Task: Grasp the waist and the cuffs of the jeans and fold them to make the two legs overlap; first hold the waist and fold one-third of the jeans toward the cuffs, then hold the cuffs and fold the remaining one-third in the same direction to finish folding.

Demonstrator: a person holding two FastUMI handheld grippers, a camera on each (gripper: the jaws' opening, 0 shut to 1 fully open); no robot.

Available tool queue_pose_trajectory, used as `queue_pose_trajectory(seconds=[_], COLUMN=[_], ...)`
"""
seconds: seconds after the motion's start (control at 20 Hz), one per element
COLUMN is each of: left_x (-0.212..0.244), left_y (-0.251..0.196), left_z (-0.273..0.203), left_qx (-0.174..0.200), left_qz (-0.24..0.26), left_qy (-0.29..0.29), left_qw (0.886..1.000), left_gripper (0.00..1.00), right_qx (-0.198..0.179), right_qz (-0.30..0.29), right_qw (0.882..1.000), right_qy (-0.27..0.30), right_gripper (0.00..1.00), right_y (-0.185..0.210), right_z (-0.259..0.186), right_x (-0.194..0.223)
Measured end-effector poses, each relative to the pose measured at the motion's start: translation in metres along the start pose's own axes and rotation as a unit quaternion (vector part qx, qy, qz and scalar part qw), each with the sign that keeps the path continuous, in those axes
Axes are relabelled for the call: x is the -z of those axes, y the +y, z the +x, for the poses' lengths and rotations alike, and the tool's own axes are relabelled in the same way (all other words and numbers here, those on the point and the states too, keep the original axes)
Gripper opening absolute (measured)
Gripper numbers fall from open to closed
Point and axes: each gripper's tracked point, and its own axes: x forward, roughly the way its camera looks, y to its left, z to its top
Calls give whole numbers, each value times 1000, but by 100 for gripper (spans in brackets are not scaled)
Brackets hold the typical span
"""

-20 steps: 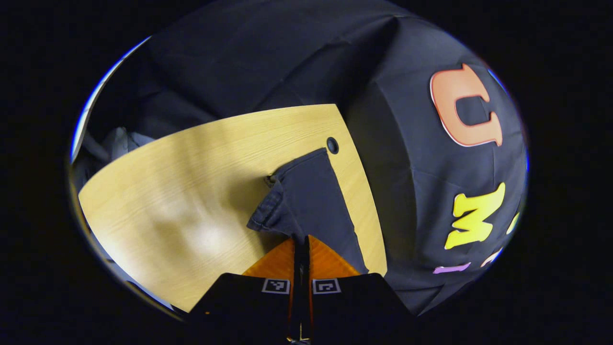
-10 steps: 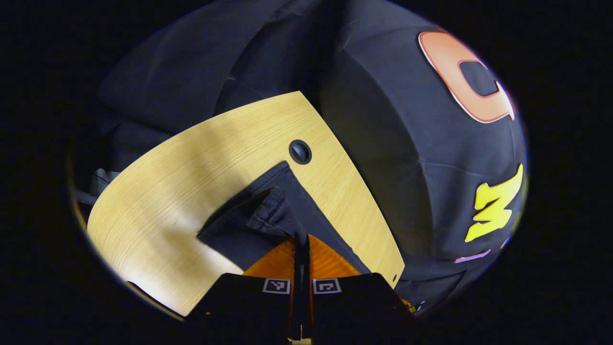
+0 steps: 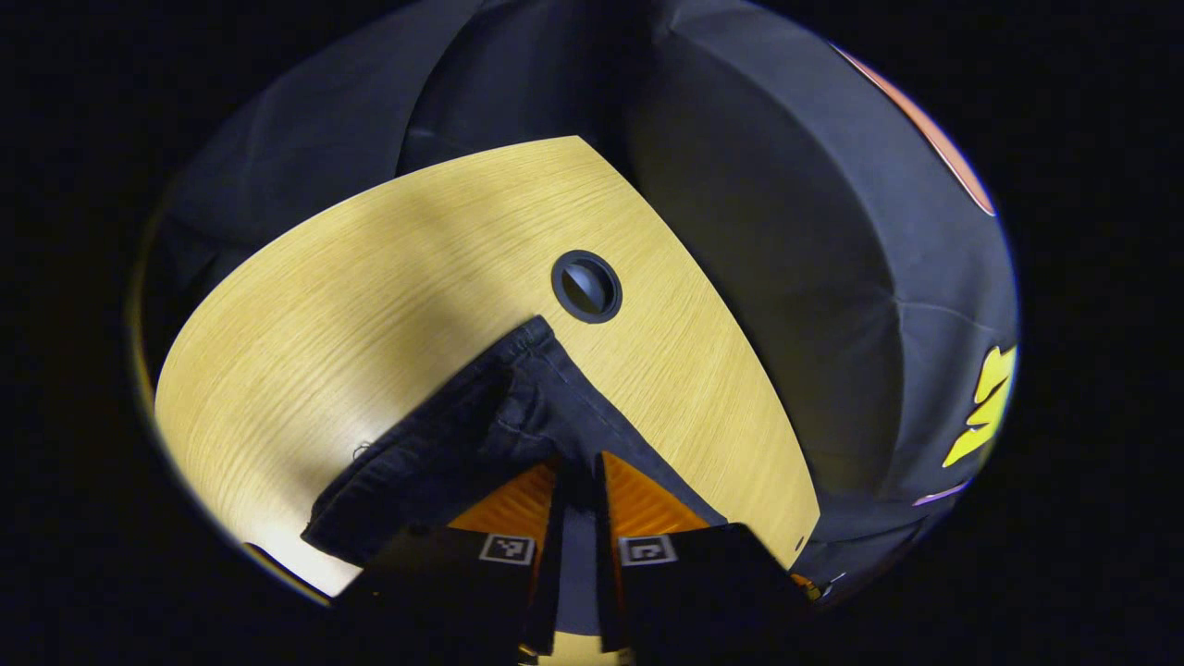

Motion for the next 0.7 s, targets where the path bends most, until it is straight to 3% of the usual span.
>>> queue_pose_trajectory(seconds=[0.05,0.2,0.35,0.45,0.6,0.65,0.7], left_x=[-2,-12,-20,-24,-9,-1,9], left_y=[-8,-17,-44,-67,-107,-117,-125], left_z=[0,-18,-56,-91,-160,-185,-208], left_qx=[5,-14,-6,7,17,14,11], left_qz=[7,57,106,144,233,255,269], left_qy=[-8,-37,-79,-130,-227,-263,-299], left_qw=[1000,998,991,981,946,930,915], left_gripper=[40,100,99,99,99,99,98], right_qx=[-4,-6,-17,-20,-38,-40,-44], right_qz=[-15,-102,-192,-259,-338,-343,-342], right_qw=[1000,994,978,959,923,920,923], right_qy=[0,-29,-74,-114,-181,-183,-171], right_gripper=[21,89,89,89,89,96,98], right_y=[-2,-6,-3,-4,0,-4,-12], right_z=[0,-10,-31,-55,-114,-127,-135], right_x=[0,-8,-14,-20,-13,-3,12])
